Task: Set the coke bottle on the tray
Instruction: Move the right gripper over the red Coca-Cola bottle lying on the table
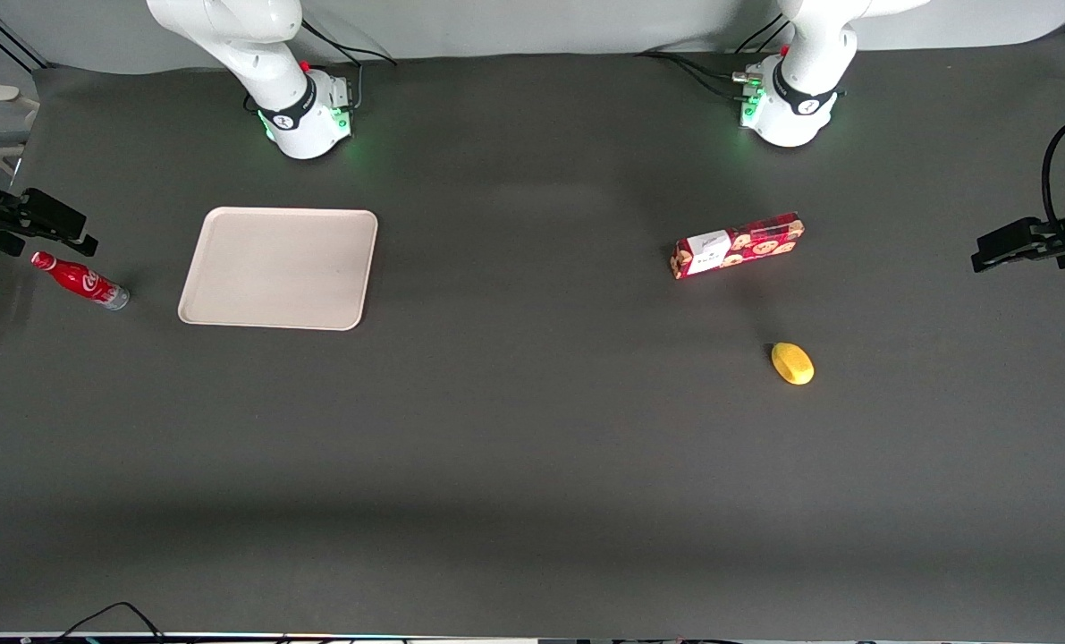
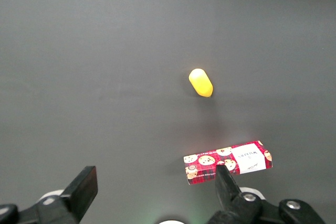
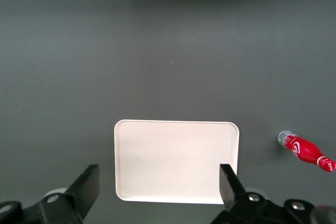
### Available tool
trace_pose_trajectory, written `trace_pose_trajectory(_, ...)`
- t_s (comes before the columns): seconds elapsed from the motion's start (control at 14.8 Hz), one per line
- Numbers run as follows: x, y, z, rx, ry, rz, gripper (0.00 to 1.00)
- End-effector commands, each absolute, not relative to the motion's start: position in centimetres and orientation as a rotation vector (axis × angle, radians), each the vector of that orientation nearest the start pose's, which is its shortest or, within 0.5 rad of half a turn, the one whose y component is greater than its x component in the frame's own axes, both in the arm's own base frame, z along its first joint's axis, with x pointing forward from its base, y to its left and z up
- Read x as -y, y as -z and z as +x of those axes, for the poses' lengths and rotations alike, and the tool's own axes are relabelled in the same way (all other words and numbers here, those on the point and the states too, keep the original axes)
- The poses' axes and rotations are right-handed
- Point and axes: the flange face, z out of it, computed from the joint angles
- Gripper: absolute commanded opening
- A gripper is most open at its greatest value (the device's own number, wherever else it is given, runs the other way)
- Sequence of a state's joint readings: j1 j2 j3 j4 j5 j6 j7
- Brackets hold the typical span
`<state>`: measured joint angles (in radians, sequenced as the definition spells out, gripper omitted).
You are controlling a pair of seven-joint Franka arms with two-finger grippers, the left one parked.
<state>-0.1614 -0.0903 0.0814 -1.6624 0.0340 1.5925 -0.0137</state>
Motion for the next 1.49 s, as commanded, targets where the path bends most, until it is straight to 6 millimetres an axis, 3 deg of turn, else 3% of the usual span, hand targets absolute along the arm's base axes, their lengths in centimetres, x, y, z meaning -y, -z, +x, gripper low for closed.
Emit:
trace_pose_trajectory(0.0,3.5,-63.0,52.7,-0.136,0.014,-3.092,1.0)
trace_pose_trajectory(0.27,3.6,-62.7,52.9,-0.134,0.012,-3.098,1.0)
trace_pose_trajectory(0.41,5.1,-59.4,52.4,-0.165,-0.113,-3.112,1.0)
trace_pose_trajectory(0.61,10.9,-55.7,50.0,-0.036,-0.217,-3.186,1.0)
trace_pose_trajectory(0.74,15.5,-53.8,47.8,-0.026,-0.184,-3.176,1.0)
trace_pose_trajectory(0.95,20.5,-48.5,43.5,0.074,-0.144,-3.291,1.0)
trace_pose_trajectory(1.08,24.7,-46.3,40.9,0.086,-0.071,-3.275,1.0)
trace_pose_trajectory(1.22,28.0,-44.0,38.6,0.135,-0.003,-3.266,1.0)
trace_pose_trajectory(1.42,30.3,-40.8,36.4,0.162,0.078,-3.268,1.0)
